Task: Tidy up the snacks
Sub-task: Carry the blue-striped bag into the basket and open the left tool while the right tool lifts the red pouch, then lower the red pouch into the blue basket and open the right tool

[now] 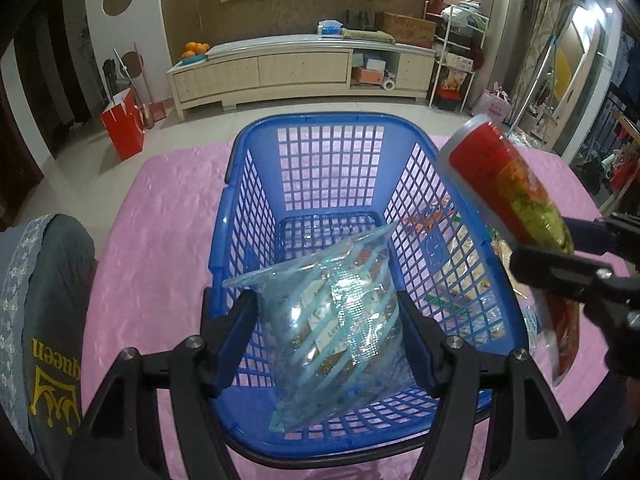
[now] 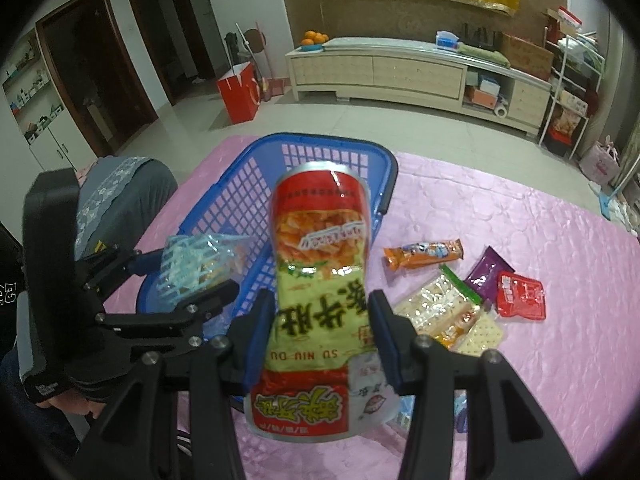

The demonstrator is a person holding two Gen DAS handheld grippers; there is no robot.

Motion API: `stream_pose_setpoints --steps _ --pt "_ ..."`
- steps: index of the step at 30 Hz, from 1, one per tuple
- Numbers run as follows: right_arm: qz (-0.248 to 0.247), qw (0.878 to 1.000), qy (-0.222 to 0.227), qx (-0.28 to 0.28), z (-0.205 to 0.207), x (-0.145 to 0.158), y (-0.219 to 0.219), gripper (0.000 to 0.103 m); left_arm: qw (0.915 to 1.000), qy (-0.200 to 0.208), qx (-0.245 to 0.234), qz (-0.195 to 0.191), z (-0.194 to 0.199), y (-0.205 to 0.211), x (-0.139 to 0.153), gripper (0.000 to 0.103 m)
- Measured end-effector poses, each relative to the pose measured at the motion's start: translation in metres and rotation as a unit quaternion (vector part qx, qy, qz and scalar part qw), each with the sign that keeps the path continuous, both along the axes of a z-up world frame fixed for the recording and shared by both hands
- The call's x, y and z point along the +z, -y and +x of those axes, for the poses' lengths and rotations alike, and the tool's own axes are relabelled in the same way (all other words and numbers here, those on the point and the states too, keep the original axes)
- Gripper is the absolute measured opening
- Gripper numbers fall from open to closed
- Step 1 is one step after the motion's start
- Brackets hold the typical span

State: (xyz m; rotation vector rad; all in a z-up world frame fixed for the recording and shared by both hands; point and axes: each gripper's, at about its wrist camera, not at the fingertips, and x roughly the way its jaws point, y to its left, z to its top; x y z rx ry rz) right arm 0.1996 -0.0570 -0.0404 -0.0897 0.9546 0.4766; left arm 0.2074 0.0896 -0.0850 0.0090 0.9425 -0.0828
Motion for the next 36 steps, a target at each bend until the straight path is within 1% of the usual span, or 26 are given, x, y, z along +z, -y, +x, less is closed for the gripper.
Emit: stream_pose_setpoints --steps 3,5,8,13,17,23,29,32,36 --pt "0.003 1.0 0.0 -0.001 -0.002 0.002 0.001 0.053 1.0 -0.006 0.0 0.002 -0.002 0.001 -0.003 0.07" --pt "0.006 1.0 0.002 -0.001 -0.005 0.003 0.003 0.053 1.0 0.001 0.002 0.006 -0.009 0.001 0.001 0.078" --pt "0.012 1.0 0.003 -0.002 -0.006 0.007 0.007 0.053 0.9999 0.011 0.005 0.0 -0.017 -0.002 0.01 0.078" --pt "0.018 1.0 0.011 0.003 -0.009 0.017 0.008 0.053 0.9995 0.027 0.018 0.006 -0.026 -0.01 0.029 0.078" --pt "0.019 1.0 0.018 0.013 -0.007 0.023 0.003 0.053 0.999 0.035 0.026 0.013 -0.028 -0.016 0.038 0.079" --pt "0.014 0.999 0.022 0.034 0.007 0.026 -0.014 0.053 0.9984 0.036 0.032 0.03 -0.019 -0.024 0.04 0.079" --pt "0.0 0.998 0.014 0.055 0.035 0.018 -0.031 0.053 0.9984 0.026 0.046 0.019 0.001 -0.042 0.038 0.079" --pt "-0.01 0.998 0.008 0.066 0.049 0.012 -0.041 0.053 0.9988 0.016 0.045 0.016 0.011 -0.05 0.036 0.079" --pt "-0.03 0.996 0.005 0.086 0.064 0.003 -0.056 0.053 0.9986 0.015 0.044 0.025 0.021 -0.056 0.033 0.079"
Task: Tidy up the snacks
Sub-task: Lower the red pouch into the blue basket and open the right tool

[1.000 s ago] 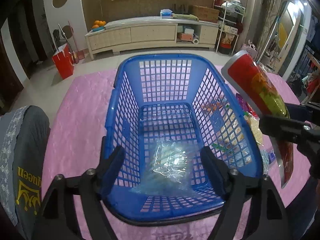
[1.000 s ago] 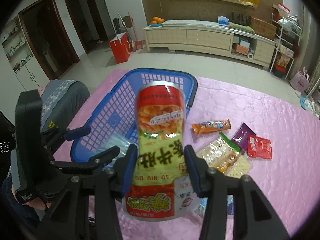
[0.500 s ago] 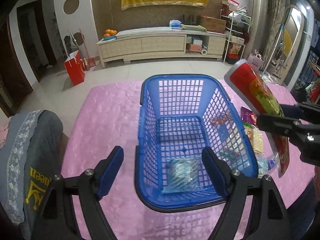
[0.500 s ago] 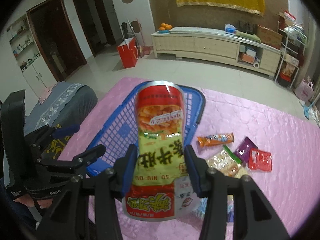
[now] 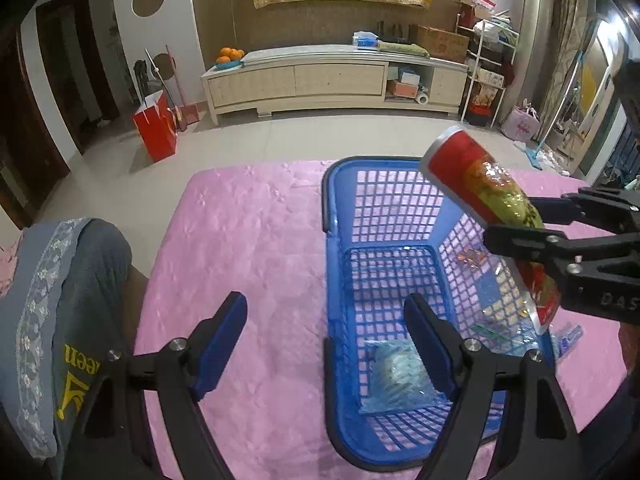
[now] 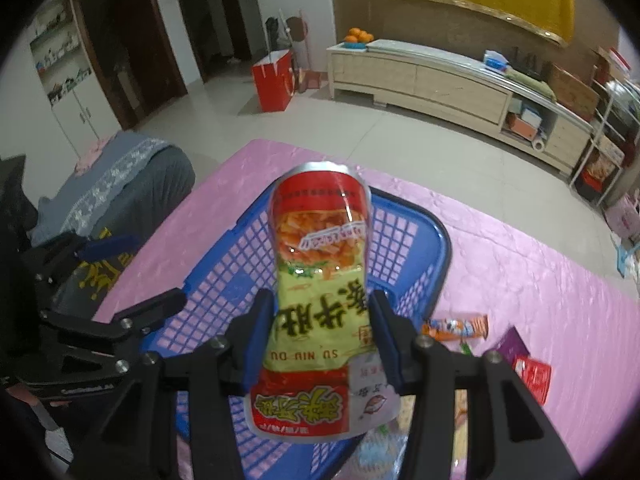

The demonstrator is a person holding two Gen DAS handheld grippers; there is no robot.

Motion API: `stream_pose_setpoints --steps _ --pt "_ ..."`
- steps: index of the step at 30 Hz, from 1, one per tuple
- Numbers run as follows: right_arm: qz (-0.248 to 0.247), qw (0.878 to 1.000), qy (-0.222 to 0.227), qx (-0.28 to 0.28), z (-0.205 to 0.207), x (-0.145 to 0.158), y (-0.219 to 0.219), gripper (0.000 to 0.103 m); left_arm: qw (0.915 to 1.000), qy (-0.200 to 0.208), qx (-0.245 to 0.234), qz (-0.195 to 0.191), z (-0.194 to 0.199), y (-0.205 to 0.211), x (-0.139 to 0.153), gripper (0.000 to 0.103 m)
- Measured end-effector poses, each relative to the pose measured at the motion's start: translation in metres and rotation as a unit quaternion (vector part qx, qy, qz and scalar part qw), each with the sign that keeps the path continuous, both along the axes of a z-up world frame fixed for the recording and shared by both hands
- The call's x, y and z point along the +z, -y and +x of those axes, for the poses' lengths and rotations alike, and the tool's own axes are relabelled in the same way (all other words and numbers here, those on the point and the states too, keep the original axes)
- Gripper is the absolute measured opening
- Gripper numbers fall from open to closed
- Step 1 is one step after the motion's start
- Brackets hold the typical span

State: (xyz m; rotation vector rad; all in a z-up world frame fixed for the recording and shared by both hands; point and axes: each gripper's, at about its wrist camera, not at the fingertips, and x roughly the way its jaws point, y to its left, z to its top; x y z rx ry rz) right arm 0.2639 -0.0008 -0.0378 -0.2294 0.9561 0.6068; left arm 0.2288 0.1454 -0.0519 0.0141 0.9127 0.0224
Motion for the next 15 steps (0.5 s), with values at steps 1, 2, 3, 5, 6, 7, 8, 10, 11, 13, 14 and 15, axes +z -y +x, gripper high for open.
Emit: stream_pose_setpoints --steps 1,2,3,5,6,7,8,10,11,13,14,15 --pt "-0.006 1.0 0.0 0.005 0.003 -0.003 -0.003 0.053 1.0 -0.002 0.0 -0.001 0.003 -0.001 -0.001 0.079" --pt "-0.012 1.0 -0.001 0.009 0.007 -0.006 -0.008 0.053 1.0 -0.005 0.0 -0.004 0.006 -0.002 -0.002 0.079" --pt "-0.016 1.0 -0.001 0.01 0.008 -0.008 -0.008 0.053 1.0 -0.007 0.0 -0.006 0.009 -0.003 -0.003 0.079" --pt "-0.026 1.0 0.0 0.014 0.012 -0.014 -0.012 0.053 0.9999 -0.011 -0.001 -0.008 0.014 -0.004 -0.006 0.079" --pt "-0.029 0.999 0.0 0.014 0.013 -0.016 -0.013 0.053 0.9999 -0.014 -0.003 -0.007 0.016 -0.004 -0.008 0.079" --pt "-0.032 0.999 0.001 0.014 0.015 -0.018 -0.014 0.053 0.9999 -0.015 -0.004 -0.006 0.018 -0.004 -0.009 0.079" --pt "-0.035 0.999 0.001 0.014 0.017 -0.021 -0.016 0.053 0.9998 -0.017 -0.004 -0.005 0.021 -0.004 -0.01 0.079" --pt "-0.039 0.999 0.006 0.014 0.021 -0.023 -0.02 0.054 0.9998 -0.019 -0.004 -0.002 0.023 -0.001 -0.012 0.079" --pt "-0.042 0.999 0.008 0.015 0.022 -0.025 -0.022 0.054 0.9998 -0.019 -0.005 -0.001 0.024 0.0 -0.013 0.079" --pt "-0.05 0.999 0.008 0.014 0.025 -0.027 -0.025 0.065 0.9998 -0.021 -0.004 0.001 0.026 0.0 -0.015 0.079" --pt "-0.056 0.998 0.012 0.014 0.024 -0.028 -0.026 0.068 0.9997 -0.023 -0.003 0.001 0.026 -0.001 -0.017 0.079" --pt "-0.062 0.998 0.021 0.01 0.022 -0.027 -0.025 0.074 0.9997 -0.023 -0.002 0.001 0.026 -0.001 -0.017 0.079"
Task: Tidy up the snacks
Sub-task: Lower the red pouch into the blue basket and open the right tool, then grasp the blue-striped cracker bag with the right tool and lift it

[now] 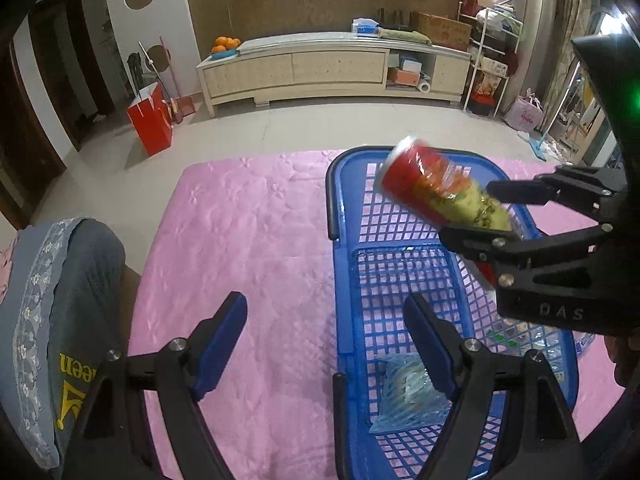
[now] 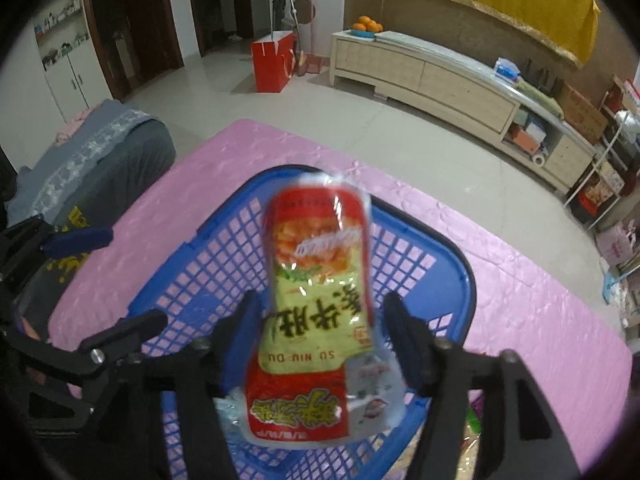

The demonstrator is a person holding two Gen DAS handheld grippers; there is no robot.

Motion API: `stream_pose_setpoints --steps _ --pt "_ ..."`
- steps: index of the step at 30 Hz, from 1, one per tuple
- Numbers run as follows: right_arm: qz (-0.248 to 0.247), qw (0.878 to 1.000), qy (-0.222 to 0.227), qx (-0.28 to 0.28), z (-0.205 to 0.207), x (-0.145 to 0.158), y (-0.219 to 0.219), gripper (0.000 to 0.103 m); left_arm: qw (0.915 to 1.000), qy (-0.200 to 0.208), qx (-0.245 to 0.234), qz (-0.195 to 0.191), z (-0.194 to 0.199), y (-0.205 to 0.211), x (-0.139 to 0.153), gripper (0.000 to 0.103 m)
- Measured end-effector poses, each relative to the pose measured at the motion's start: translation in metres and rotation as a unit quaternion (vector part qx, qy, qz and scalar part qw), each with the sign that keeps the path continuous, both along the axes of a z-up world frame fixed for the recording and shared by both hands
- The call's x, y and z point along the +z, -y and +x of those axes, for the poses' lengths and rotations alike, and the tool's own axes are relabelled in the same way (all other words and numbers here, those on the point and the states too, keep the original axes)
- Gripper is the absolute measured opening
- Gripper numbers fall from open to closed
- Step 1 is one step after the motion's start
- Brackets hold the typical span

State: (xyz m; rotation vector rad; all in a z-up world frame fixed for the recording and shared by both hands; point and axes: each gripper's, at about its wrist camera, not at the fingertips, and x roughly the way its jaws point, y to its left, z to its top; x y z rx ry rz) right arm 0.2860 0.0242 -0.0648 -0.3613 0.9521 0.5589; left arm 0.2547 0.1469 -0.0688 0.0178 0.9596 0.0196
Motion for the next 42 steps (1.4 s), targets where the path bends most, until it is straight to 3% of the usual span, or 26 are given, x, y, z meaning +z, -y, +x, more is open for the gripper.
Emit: stream_pose_setpoints --steps 1,3,13,22,27,36,42 --pt "-0.005 1.0 0.009 -0.005 -0.002 0.001 0.001 0.084 1.0 0.0 0.0 -0.002 -0.001 0.0 0.0 0.079" --pt "-0.009 1.0 0.018 -0.01 -0.005 0.005 0.005 0.091 1.0 -0.001 0.001 -0.004 -0.003 0.0 0.0 0.079" --pt "0.003 0.999 0.025 -0.028 -0.027 0.036 0.032 0.091 0.9997 0.01 0.004 -0.021 -0.025 0.01 0.017 0.079" --pt "0.021 0.998 0.036 -0.051 -0.056 0.068 0.074 0.091 0.9989 0.039 -0.023 -0.013 -0.056 0.044 0.048 0.079" --pt "0.031 0.996 0.043 -0.067 -0.072 0.078 0.102 0.091 0.9978 0.051 -0.038 -0.018 -0.069 0.066 0.058 0.084" --pt "0.04 0.994 0.037 -0.093 -0.1 0.07 0.154 0.091 0.996 0.05 -0.072 -0.017 -0.087 0.116 0.053 0.084" --pt "0.062 0.994 0.009 -0.09 -0.111 0.051 0.188 0.091 0.9945 0.037 -0.098 -0.003 -0.1 0.153 0.033 0.084"
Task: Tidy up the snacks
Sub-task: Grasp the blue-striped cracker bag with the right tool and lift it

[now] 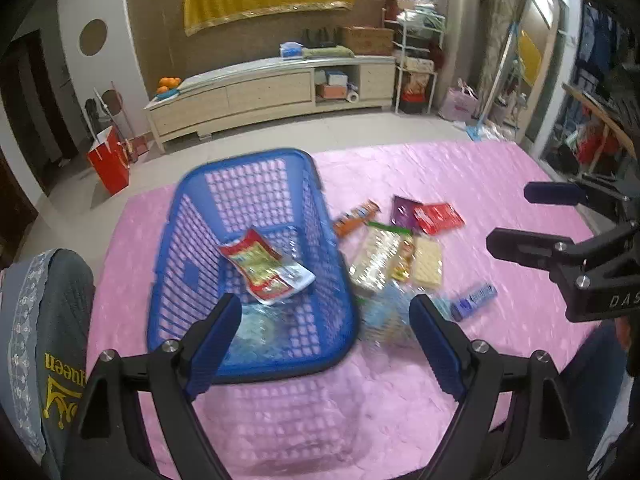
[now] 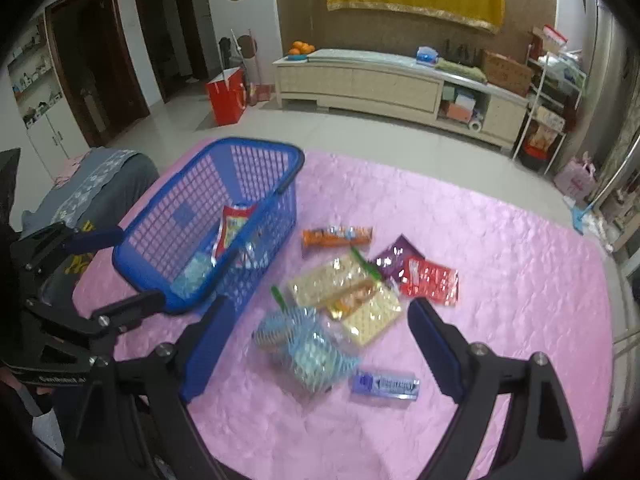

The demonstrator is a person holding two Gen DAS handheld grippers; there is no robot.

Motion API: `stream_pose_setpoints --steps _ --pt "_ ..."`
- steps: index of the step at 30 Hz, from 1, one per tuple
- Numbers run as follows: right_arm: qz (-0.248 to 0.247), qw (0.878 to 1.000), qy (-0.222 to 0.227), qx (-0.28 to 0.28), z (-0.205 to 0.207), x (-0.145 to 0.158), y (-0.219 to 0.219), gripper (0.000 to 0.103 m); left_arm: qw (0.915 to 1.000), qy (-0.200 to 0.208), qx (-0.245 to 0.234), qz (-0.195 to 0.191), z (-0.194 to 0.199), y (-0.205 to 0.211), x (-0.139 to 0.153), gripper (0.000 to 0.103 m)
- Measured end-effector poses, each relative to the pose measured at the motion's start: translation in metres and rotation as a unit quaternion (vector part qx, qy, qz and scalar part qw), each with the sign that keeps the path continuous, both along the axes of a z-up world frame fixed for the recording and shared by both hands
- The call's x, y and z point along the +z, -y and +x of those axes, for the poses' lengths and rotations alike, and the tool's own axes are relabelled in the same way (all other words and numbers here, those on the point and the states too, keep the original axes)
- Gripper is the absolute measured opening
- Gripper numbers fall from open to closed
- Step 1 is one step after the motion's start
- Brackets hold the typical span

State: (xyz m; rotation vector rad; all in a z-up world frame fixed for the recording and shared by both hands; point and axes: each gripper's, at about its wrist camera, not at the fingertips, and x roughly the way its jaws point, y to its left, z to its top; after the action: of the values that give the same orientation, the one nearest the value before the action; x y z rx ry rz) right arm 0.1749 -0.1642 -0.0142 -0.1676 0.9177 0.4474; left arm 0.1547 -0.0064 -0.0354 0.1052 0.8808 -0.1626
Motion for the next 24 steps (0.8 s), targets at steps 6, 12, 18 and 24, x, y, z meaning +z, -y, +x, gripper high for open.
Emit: stream_pose_setpoints --steps 6,12,18,24 --pt "0.001 0.999 -0.017 0.031 -0.01 -0.028 0.017 0.091 0.9997 -0.01 0.02 -0.004 -0.015 0.018 -0.027 0.084" --pt "0.0 0.997 -0.044 0.066 -0.016 -0.066 0.021 0.091 0.9976 -0.039 0.044 -0.036 -0.031 0.021 -0.058 0.084" --pt "-0.016 0.991 -0.057 0.121 -0.019 -0.104 0.014 0.091 0.9947 -0.064 0.068 -0.045 -0.043 0.021 -0.084 0.084" --pt "-0.028 0.984 -0.079 0.157 -0.008 -0.133 0.002 0.091 0.9926 -0.079 0.084 -0.039 -0.039 0.022 -0.103 0.084"
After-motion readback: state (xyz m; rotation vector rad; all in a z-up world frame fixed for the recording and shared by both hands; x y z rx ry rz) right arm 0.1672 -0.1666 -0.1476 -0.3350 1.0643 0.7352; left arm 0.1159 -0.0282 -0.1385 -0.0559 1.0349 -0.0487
